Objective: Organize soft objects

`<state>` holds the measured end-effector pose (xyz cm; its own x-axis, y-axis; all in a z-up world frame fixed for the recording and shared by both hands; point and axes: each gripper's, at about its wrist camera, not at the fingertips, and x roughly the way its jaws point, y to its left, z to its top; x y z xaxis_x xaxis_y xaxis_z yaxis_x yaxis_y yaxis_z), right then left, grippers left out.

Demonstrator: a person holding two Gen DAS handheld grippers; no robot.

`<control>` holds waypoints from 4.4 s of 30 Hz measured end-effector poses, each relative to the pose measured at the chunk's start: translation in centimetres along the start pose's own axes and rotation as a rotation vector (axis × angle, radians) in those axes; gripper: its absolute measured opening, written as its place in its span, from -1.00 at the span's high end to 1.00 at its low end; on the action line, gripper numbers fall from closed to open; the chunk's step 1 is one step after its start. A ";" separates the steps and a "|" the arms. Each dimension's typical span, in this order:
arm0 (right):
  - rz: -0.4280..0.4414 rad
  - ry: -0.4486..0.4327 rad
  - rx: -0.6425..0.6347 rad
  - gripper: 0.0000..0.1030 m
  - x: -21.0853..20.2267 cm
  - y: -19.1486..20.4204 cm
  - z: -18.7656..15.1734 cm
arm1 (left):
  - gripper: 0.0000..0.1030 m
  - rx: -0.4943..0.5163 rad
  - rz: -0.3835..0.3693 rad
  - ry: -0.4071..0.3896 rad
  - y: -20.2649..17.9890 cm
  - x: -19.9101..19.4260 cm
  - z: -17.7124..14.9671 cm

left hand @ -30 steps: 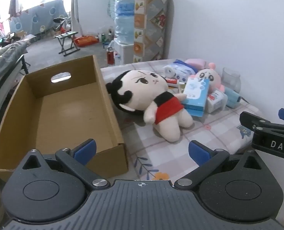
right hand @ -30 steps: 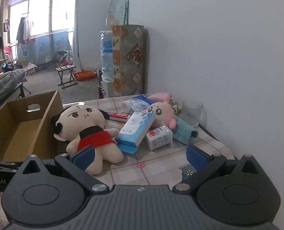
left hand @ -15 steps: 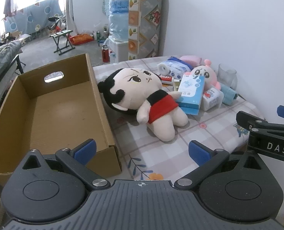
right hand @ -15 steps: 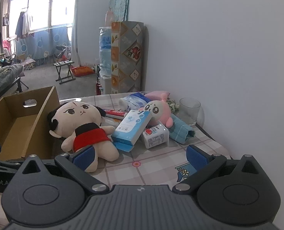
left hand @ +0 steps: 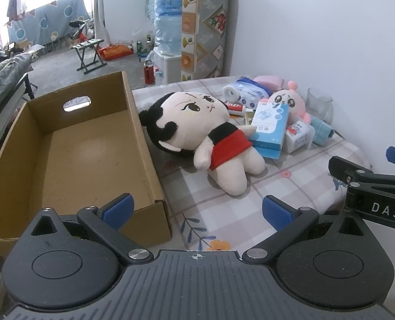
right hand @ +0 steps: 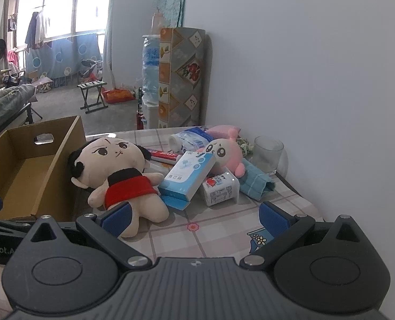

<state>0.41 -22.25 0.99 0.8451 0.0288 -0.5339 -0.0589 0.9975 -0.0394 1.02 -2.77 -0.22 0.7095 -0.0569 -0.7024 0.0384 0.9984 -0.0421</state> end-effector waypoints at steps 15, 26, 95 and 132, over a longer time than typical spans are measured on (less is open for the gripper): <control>-0.004 0.001 -0.002 0.00 0.1 0.1 -0.1 | -1.00 -0.002 0.000 0.004 0.1 0.1 0.0; -0.005 0.000 -0.004 0.00 0.0 0.2 0.0 | -1.00 -0.004 0.000 0.003 0.1 0.1 0.0; 0.544 0.115 0.556 0.52 20.9 -10.4 -2.1 | 0.12 0.115 -0.166 0.009 -7.7 11.2 3.5; 0.818 0.410 0.735 0.65 19.1 -15.8 -8.7 | -0.95 0.046 -0.359 0.229 -10.8 15.2 4.9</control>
<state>12.82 -38.02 -15.91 0.4556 0.7892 -0.4118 -0.0708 0.4933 0.8670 14.85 -14.43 -6.94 0.4713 -0.3950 -0.7886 0.2895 0.9138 -0.2847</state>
